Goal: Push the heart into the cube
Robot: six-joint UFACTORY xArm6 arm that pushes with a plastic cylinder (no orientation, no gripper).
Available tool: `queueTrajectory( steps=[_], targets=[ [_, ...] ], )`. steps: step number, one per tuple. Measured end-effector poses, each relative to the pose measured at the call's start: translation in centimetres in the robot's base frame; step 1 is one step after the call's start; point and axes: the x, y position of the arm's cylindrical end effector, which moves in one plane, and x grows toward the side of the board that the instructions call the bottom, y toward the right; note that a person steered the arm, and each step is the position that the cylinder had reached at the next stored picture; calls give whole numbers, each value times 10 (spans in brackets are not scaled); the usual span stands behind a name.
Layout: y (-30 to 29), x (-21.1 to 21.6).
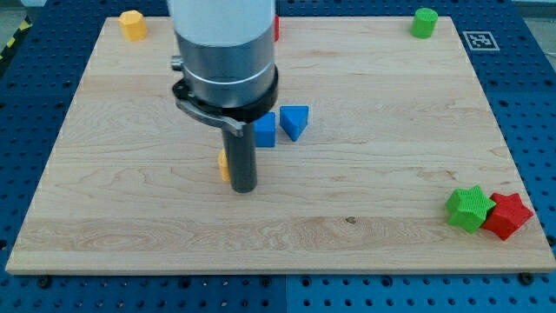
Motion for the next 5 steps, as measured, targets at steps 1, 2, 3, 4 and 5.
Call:
queueTrajectory(
  steps=[1, 2, 3, 4, 5],
  targets=[
    [-26, -8],
    [-30, -8],
    [-36, -8],
    [-36, -16],
    [-36, -28]
  ],
)
